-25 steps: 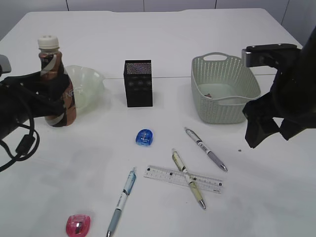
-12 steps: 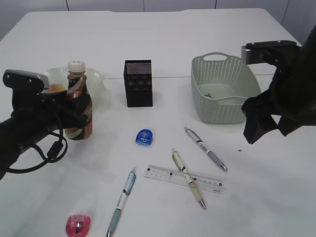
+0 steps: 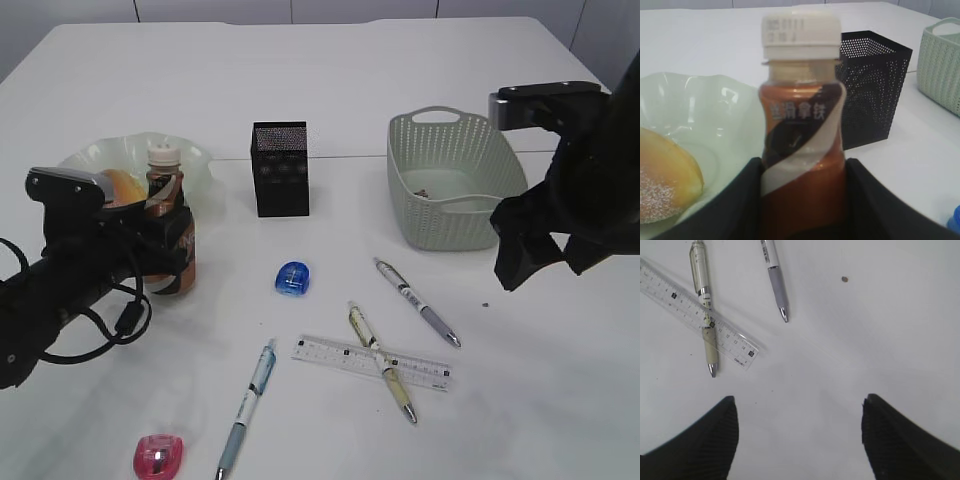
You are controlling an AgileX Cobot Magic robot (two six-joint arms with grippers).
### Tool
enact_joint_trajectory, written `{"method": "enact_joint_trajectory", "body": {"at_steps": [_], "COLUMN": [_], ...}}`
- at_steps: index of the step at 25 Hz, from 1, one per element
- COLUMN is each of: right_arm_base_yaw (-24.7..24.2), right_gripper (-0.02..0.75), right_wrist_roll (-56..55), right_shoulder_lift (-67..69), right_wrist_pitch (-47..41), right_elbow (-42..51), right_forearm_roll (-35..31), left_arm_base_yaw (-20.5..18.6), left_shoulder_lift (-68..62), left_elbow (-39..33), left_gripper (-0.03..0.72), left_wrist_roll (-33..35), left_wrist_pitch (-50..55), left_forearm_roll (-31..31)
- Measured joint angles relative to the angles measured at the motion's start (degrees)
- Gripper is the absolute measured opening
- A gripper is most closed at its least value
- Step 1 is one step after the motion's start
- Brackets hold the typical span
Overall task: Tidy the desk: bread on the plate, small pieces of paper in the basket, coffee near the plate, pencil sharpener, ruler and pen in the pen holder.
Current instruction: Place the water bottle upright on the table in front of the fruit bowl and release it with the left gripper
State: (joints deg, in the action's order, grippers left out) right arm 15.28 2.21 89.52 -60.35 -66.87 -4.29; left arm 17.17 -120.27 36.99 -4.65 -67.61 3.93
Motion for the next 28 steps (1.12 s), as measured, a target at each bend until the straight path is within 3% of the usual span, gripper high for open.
{"method": "enact_joint_trajectory", "body": {"at_steps": [10, 16, 28], "right_arm_base_yaw": [0.0, 0.0, 0.0], "right_gripper": [0.562, 0.562, 0.563], "right_wrist_roll": [0.0, 0.0, 0.0], "right_shoulder_lift": [0.0, 0.0, 0.0], "right_wrist_pitch": [-0.1, -0.2, -0.2], "right_elbow": [0.0, 0.0, 0.0], "right_forearm_roll": [0.0, 0.0, 0.0], "left_arm_base_yaw": [0.0, -0.11, -0.21], "left_shoulder_lift": [-3.54, -3.18, -0.69], "left_elbow": [2.11, 2.11, 1.92], "left_gripper": [0.356, 0.446, 0.509], "left_wrist_roll": [-0.23, -0.23, 0.52], "left_wrist_pitch": [-4.15, -3.66, 0.97], "left_forearm_roll": [-0.63, -0.63, 4.91]}}
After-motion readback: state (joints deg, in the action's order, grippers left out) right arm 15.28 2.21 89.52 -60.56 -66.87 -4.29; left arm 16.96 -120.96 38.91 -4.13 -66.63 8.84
